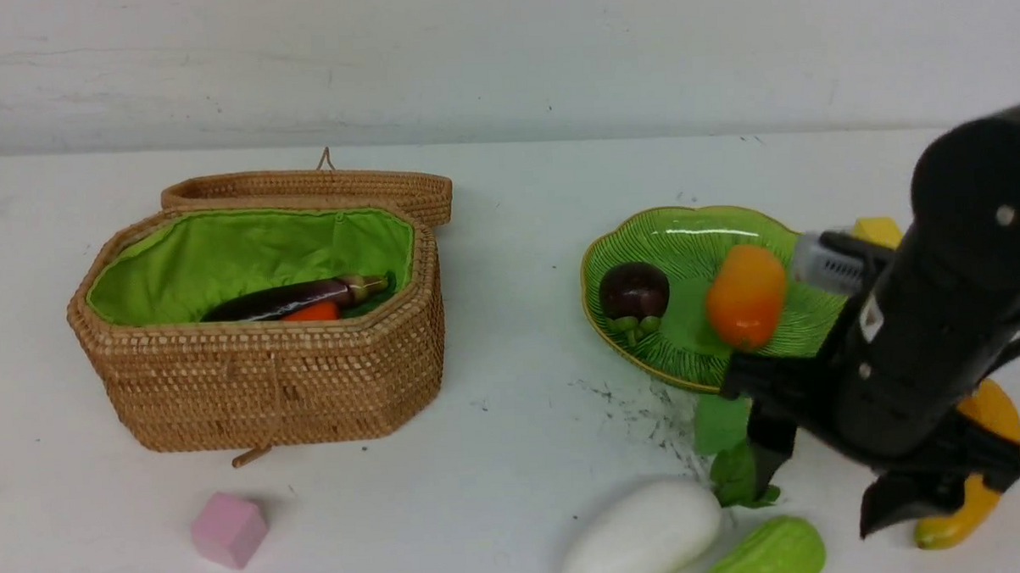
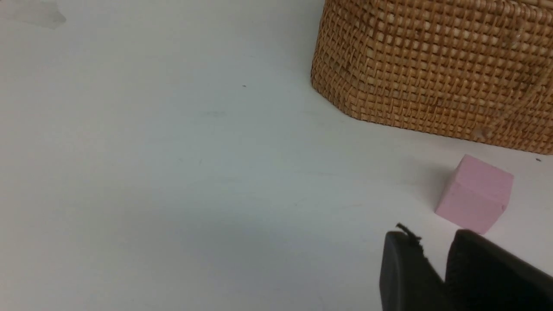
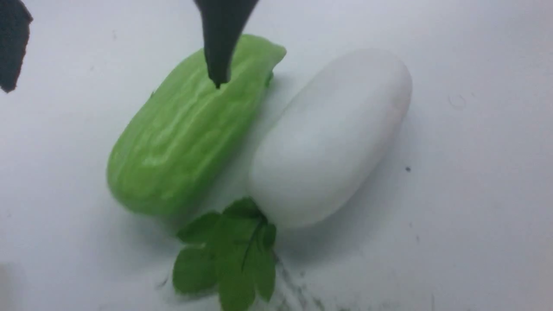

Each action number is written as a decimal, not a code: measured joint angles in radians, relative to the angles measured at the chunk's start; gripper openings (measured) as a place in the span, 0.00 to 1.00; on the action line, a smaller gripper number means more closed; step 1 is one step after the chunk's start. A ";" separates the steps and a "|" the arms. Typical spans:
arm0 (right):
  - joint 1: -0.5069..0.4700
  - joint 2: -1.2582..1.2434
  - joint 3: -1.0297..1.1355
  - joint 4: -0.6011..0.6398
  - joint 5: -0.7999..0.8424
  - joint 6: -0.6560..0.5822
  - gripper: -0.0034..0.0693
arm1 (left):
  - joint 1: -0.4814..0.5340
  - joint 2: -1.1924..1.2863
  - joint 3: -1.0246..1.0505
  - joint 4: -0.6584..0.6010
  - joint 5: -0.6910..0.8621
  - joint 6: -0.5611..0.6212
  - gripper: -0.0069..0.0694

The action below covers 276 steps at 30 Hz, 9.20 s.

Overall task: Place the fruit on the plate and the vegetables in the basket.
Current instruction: Take a chayote with your right arm and place it on the basket on the left, then take a daikon with your right arm and place it on the basket on the left, then use the right arm to grab a banana and put it into the right plate

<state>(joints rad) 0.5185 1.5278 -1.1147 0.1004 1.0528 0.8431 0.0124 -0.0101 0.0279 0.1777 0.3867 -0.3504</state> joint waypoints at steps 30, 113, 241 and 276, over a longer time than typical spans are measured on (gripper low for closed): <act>0.071 0.111 0.267 -0.042 -0.348 0.337 0.70 | 0.000 0.000 0.000 0.003 0.000 0.000 0.33; 0.006 0.037 -0.462 0.177 0.023 -1.677 0.85 | 0.000 0.000 0.003 0.003 0.000 0.000 0.40; -0.633 0.279 0.105 0.059 -0.519 -0.551 0.65 | 0.000 0.000 0.003 0.003 0.000 0.000 0.40; -0.523 0.507 -0.367 0.368 -0.463 -0.647 0.64 | 0.000 0.000 0.003 0.003 0.000 0.000 0.40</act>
<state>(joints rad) -0.0045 2.0348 -1.4814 0.4688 0.5894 0.1965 0.0124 -0.0101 0.0308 0.1805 0.3867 -0.3504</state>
